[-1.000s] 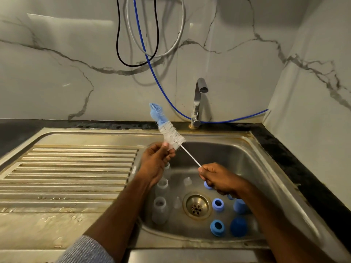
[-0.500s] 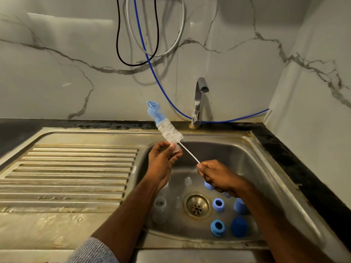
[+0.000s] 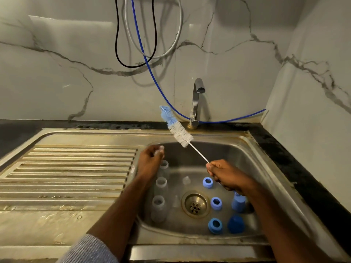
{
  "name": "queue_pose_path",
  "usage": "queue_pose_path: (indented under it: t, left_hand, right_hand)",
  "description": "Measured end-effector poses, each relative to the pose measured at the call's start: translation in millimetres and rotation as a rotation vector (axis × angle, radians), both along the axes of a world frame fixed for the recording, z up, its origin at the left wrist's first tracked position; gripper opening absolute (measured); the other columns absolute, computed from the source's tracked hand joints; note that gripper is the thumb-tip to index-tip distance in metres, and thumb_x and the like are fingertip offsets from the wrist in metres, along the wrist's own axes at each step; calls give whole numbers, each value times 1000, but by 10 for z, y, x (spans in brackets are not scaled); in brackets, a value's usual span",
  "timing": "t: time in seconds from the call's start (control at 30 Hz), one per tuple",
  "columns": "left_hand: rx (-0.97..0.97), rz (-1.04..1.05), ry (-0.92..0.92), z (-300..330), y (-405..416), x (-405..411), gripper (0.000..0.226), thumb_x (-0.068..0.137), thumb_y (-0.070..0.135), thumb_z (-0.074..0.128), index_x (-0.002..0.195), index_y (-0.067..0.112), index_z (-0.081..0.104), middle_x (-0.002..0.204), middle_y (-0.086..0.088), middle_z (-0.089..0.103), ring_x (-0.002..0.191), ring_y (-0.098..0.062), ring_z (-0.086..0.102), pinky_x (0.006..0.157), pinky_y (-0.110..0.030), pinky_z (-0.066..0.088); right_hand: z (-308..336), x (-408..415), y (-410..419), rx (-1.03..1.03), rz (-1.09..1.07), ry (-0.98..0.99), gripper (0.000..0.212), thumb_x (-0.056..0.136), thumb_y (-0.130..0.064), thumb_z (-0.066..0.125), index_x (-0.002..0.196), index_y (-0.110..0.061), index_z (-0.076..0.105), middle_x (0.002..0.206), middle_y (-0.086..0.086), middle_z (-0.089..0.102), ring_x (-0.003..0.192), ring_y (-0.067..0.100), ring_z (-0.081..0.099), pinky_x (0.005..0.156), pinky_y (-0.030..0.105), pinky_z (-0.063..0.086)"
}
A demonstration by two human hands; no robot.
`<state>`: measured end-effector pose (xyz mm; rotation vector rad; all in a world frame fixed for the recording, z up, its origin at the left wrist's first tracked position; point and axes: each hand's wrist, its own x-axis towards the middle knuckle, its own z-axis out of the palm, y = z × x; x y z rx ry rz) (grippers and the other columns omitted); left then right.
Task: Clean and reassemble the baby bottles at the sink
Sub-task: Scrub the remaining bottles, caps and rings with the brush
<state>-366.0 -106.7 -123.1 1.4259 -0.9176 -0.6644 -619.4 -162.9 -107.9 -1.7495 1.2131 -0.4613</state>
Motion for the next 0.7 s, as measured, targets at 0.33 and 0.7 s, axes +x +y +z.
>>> queue_pose_path:
  t: [0.33, 0.7]
  left_hand:
    - [379, -556, -1036, -247, -9, -351, 16, 84, 36, 75, 88, 33, 60, 95, 15, 62, 103, -10, 51, 105, -49, 26]
    - [498, -992, -1324, -463, 40, -576, 24, 80, 3, 76, 102, 11, 71, 114, -5, 70, 111, -23, 62, 93, -32, 42]
  right_hand:
    - [-116, -178, -170, -17, -58, 116, 40, 103, -43, 44, 72, -22, 57, 53, -3, 42, 38, 7, 31, 38, 22, 23]
    - [-128, -162, -147, -18, -30, 130, 40, 103, -38, 46, 70, -20, 55, 48, -5, 41, 39, 10, 28, 39, 20, 22]
